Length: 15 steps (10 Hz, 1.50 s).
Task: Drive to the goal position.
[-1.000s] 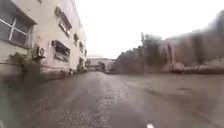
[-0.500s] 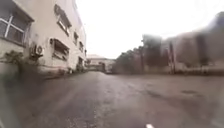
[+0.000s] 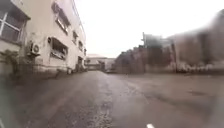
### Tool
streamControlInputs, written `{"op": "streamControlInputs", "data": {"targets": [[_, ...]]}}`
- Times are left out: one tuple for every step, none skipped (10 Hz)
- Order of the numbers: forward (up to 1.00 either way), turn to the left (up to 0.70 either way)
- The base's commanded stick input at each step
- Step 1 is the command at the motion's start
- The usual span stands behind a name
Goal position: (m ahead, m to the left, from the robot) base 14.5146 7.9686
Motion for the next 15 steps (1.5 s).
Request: {"op": "streamControlInputs", "data": {"targets": [[0.5, 0.08], [0.5, 0.08], [0.5, 0.08], [0.5, 0.08], [0.5, 0.08], [0.5, 0.08], [0.5, 0.08], [0.5, 0.08], [0.5, 0.08], [0.5, 0.08], [0.5, 0.08], [0.5, 0.08], [0.5, 0.08], [0.5, 0.08], [0.5, 0.08]]}}
